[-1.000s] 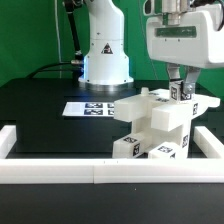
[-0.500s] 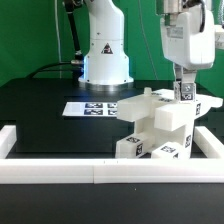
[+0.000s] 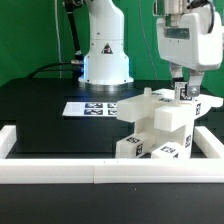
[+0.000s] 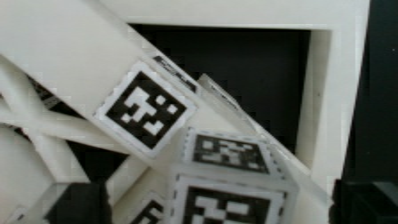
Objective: Assemble chair
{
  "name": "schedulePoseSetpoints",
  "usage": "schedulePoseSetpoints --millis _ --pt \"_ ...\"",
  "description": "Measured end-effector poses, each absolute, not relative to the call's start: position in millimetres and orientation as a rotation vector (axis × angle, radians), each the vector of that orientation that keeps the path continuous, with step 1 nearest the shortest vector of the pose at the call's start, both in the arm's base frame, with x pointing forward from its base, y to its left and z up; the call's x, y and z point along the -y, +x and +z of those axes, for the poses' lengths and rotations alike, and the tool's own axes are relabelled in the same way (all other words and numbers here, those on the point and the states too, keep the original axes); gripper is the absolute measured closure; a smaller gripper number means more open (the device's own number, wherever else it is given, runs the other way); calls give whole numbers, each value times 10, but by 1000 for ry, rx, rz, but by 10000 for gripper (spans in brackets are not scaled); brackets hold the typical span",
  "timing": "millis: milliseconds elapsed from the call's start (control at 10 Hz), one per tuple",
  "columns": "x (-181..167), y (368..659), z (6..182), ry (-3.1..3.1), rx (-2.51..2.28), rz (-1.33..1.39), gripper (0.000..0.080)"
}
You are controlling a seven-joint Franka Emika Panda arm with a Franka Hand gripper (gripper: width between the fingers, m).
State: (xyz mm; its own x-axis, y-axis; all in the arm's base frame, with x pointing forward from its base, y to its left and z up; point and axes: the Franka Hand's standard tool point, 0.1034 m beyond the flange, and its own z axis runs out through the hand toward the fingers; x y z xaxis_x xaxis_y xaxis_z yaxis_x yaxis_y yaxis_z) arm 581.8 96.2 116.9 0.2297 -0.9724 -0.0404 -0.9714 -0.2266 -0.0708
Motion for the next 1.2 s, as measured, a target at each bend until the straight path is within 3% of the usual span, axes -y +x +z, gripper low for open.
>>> schedulePoseSetpoints --millis 1200 --pt "-959 5825 1160 -3056 -503 -84 151"
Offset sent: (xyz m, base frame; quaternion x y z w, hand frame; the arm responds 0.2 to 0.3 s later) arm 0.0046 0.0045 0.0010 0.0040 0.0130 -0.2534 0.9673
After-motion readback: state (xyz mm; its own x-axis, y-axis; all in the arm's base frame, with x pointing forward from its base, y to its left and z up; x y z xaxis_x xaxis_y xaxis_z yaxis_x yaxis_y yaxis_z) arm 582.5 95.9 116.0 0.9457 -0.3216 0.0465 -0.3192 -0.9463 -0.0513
